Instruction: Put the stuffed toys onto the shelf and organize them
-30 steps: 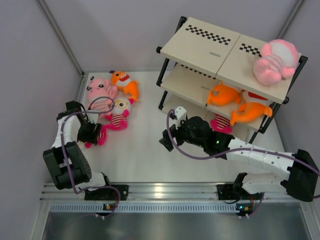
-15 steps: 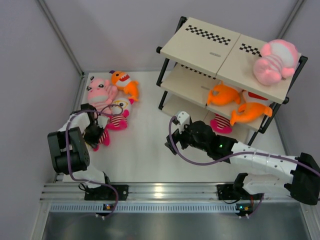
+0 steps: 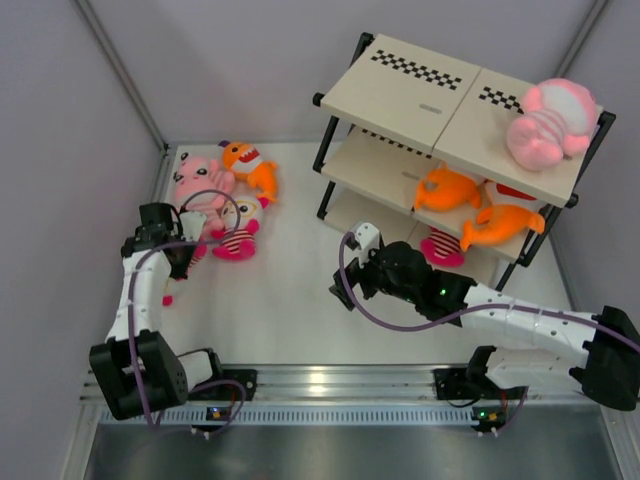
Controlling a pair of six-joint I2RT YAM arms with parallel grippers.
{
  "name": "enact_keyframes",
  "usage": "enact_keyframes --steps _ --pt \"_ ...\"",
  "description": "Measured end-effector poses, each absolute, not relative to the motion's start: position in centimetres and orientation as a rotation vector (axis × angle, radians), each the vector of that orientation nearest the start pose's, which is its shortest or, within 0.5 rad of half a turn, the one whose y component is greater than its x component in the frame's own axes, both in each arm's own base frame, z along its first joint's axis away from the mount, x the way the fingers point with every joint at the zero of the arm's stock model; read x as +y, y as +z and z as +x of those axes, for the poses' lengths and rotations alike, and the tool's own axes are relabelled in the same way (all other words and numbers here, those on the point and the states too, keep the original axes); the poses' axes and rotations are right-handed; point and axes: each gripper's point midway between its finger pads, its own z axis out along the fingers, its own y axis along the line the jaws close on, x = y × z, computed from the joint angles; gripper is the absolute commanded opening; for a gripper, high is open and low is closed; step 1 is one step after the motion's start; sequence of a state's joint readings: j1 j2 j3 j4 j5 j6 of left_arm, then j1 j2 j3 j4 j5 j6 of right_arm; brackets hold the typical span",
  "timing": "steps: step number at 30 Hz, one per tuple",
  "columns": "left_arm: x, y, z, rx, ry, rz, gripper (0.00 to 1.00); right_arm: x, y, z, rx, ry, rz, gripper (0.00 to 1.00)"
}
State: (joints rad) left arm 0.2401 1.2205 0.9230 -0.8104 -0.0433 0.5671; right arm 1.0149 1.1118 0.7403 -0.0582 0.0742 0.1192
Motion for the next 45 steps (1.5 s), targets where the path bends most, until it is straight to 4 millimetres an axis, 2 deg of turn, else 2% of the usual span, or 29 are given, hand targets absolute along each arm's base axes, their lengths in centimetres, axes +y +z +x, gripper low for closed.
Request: enact_keyframes --steps 2,5,10,12,15,16,20,21,24,28,29,32,36,43,45 --pt "9.1 11.9 24.5 2.641 0.329 0.432 0.0 30.5 17.6 19.6 1.876 0.652 -0.851 0.99" --pt "9.1 12.4 24.4 2.624 0.336 0.449 0.0 31.0 17.8 19.1 1.868 0.669 -0.87 0.99" --pt "7.2 12.7 23.7 2.593 0.217 0.54 0.0 32.6 19.3 18.7 1.811 0.711 -0.925 0.99" --pt "6.0 13.2 23.4 2.553 0.143 0.589 0.0 34.1 20.5 18.5 1.737 0.761 -0.984 0.99" --pt "3.8 14.1 23.2 2.473 0.032 0.674 0.0 36.5 23.3 17.5 1.539 0.961 -1.044 0.98" --pt "3.1 14.4 23.1 2.446 -0.002 0.705 0.0 37.1 24.4 17.8 1.49 1.005 -1.045 0.95" --pt "-0.2 15.7 22.4 2.316 -0.137 0.855 0.0 40.0 27.1 21.9 1.45 1.059 -1.053 0.93" --pt "-1.3 16.1 22.1 2.27 -0.174 0.9 0.0 41.0 28.6 22.5 1.403 1.089 -1.051 0.93" --pt "-3.4 16.9 21.2 2.172 -0.241 0.982 0.0 42.8 28.6 23.0 1.387 1.139 -1.071 0.93" --pt "-5.2 17.0 19.9 2.109 -0.313 1.041 0.0 46.5 29.9 25.1 1.371 1.19 -1.072 0.96" --pt "-5.4 16.9 19.6 2.108 -0.327 1.051 0.0 47.2 29.9 25.6 1.376 1.202 -1.067 1.0" --pt "-5.8 16.5 19.0 2.111 -0.356 1.069 0.0 49.2 29.4 26.9 1.398 1.229 -1.052 0.99" --pt "-5.9 16.1 18.6 2.118 -0.368 1.086 0.0 51.2 27.4 28.1 1.452 1.265 -1.039 0.99" --pt "-6.2 16.1 18.5 2.108 -0.389 1.091 0.0 53.3 23.2 27.8 1.529 1.307 -1.08 0.99" --pt "-6.2 16.0 18.4 2.108 -0.396 1.091 0.0 53.7 22.6 27.2 1.534 1.324 -1.099 0.93"
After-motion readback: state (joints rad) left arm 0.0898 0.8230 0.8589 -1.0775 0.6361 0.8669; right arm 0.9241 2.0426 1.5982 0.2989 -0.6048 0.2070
